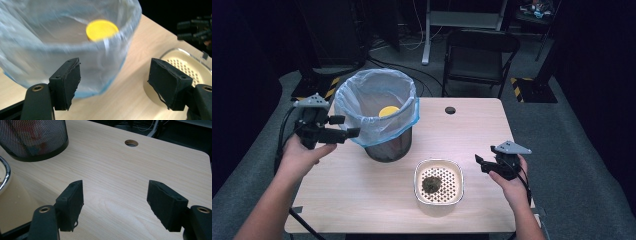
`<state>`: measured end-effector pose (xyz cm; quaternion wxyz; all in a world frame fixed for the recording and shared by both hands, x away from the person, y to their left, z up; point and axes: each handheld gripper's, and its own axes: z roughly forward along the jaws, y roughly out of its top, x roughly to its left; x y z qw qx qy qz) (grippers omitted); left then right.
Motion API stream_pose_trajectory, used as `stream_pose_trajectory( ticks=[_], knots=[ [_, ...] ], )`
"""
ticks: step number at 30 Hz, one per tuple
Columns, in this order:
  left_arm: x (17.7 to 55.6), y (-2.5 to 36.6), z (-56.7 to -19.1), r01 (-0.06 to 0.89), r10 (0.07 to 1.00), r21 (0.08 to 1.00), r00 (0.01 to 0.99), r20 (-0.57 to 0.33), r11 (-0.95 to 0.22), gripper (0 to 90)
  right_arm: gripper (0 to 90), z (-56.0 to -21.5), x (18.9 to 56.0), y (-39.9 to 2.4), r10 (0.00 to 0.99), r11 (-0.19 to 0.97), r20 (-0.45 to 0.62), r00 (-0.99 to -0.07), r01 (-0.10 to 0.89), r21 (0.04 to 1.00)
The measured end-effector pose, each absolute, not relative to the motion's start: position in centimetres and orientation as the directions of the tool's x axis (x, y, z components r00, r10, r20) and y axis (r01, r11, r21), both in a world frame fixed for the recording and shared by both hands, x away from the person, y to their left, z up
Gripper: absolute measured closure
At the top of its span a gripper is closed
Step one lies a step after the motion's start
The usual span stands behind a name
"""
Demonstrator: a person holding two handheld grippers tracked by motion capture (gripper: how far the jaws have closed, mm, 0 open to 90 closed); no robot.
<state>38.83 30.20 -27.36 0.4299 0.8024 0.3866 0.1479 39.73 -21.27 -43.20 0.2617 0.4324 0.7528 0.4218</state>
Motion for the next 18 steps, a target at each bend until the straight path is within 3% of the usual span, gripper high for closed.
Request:
stream_pose_trajectory(
  ticks=[7, 18],
  knots=[
    [37.6, 30.9, -33.1, 0.497, 0.750, 0.795, 0.657, -0.082, -0.349, 25.6, 29.0, -43.3, 39.7, -21.3, 0.875, 0.269, -0.028, -0.484, 0.436, 0.859],
    [37.8, 32.5, -42.3, 0.534, 0.790, 0.809, 0.593, -0.153, -0.244, 26.5, 29.0, -44.0, 40.0, -21.8, 0.876, 0.283, -0.041, -0.480, 0.443, 0.850]
  ],
)
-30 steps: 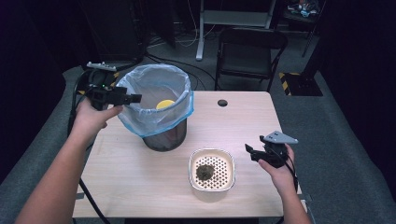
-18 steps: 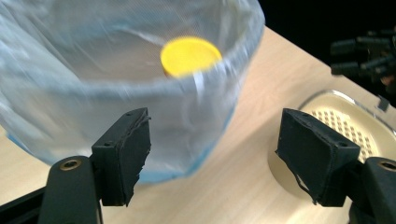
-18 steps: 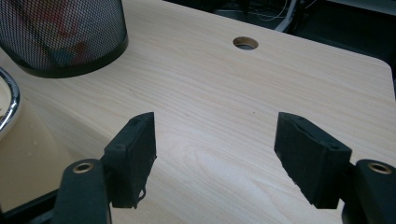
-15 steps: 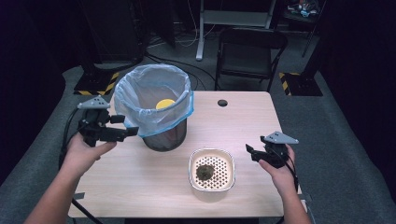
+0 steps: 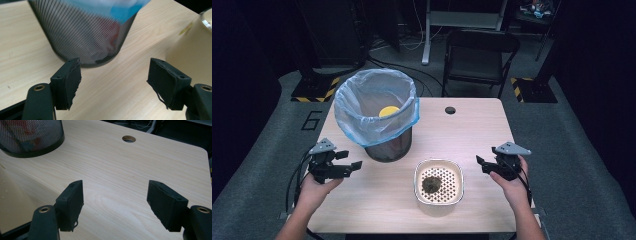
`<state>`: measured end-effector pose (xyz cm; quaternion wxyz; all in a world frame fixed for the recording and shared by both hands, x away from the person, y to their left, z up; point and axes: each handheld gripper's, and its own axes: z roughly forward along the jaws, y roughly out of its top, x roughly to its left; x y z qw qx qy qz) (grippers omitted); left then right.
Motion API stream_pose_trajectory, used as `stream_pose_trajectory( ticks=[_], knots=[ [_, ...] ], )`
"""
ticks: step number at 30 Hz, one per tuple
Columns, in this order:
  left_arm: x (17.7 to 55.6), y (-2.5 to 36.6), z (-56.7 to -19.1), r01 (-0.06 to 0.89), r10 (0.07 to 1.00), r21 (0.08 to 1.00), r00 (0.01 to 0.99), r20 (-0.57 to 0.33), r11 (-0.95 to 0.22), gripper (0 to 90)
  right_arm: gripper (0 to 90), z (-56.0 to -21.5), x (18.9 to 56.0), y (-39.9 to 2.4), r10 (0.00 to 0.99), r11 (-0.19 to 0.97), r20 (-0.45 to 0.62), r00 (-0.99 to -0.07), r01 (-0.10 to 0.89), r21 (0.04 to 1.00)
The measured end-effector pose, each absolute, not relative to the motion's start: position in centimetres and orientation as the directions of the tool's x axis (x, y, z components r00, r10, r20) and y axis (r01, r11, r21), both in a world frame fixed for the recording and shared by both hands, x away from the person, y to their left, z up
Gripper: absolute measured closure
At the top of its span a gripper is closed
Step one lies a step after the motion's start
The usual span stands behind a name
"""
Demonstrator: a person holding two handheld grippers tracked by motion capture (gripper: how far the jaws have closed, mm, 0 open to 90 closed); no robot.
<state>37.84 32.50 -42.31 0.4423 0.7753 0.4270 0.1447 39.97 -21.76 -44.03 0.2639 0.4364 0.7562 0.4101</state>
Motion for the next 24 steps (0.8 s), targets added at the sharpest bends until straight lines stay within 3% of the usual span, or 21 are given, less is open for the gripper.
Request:
stream_pose_trajectory(
  ticks=[4, 24],
  knots=[
    [38.0, 33.0, -44.9, 0.558, 0.801, 0.801, 0.571, -0.181, -0.217, 26.4, 29.0, -44.5, 40.1, -22.0, 0.882, 0.281, -0.042, -0.470, 0.453, 0.846],
    [39.0, 35.0, -51.8, 0.617, 0.855, 0.734, 0.509, -0.098, -0.283, 23.4, 28.3, -47.8, 40.9, -22.6, 0.894, 0.310, -0.065, -0.442, 0.511, 0.802]
  ],
)
